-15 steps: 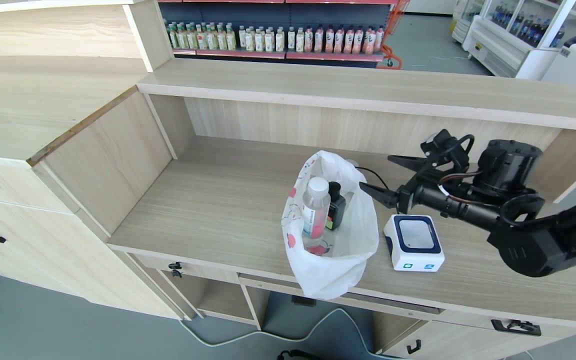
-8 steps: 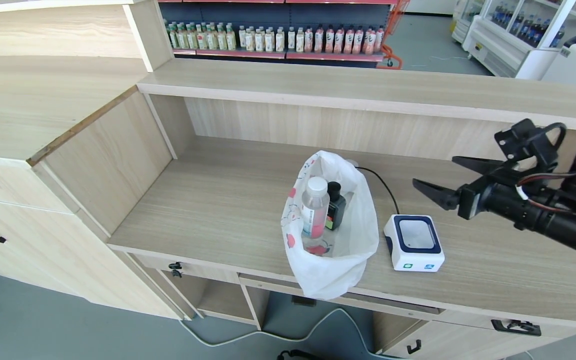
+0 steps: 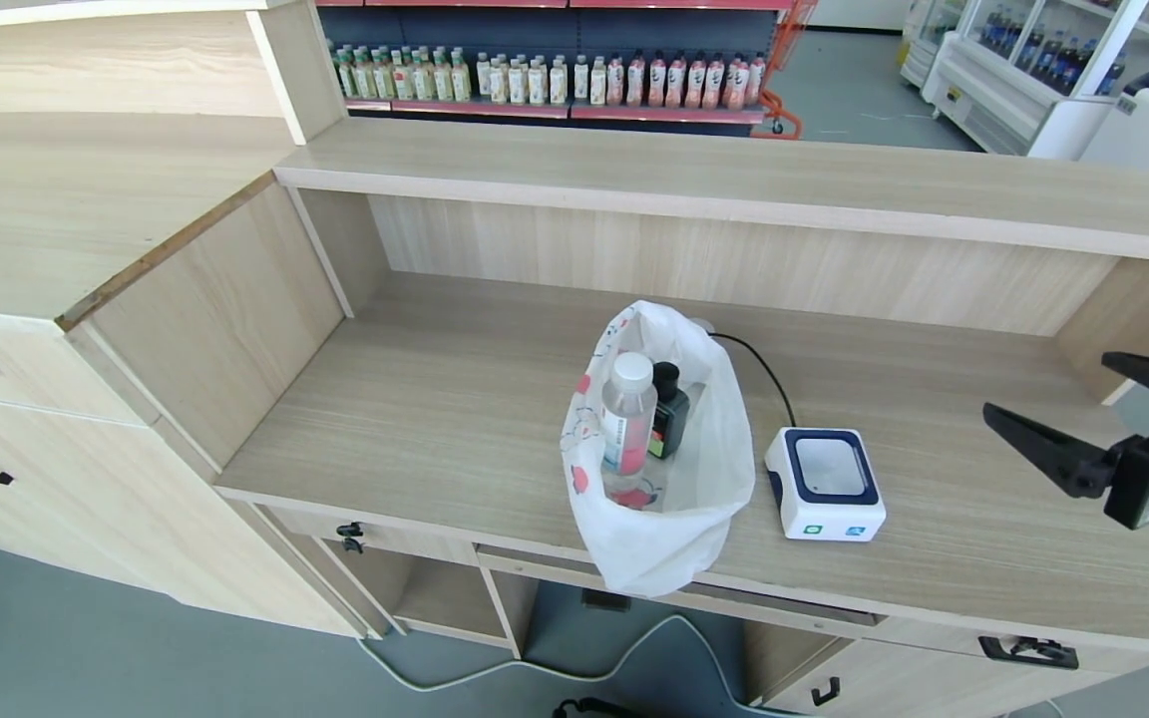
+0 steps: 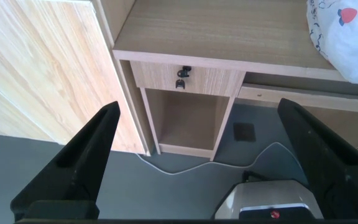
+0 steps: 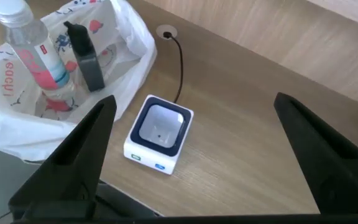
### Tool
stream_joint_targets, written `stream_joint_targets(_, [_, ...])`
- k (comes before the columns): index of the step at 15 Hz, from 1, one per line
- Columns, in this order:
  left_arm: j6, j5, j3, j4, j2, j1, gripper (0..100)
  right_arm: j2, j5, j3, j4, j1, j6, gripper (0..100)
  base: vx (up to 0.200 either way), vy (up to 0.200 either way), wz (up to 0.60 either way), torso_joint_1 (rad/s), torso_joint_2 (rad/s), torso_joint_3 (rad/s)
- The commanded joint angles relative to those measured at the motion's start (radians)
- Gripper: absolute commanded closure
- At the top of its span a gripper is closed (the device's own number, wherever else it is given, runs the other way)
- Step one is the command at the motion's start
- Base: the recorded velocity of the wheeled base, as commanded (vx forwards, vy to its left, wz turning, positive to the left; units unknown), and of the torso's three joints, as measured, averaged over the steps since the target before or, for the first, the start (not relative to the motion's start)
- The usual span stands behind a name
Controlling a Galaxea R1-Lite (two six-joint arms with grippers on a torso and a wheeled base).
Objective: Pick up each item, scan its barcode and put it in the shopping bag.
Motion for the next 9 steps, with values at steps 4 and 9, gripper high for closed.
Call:
stream_joint_targets(4, [0.0,0.0,0.0,0.0,0.0,0.0,0,-0.073,-0.003,0.01,0.013,-0.034,-0.081,0,0.0,0.0,-0.15,-0.001,0.0,0.002])
stream_joint_targets(9, [0.0,0.0,0.0,0.0,0.0,0.0,0,-0.085,0.0,0.013,0.018,-0.034,-0.072,0,0.0,0.0,-0.12,0.0,0.0,0.0])
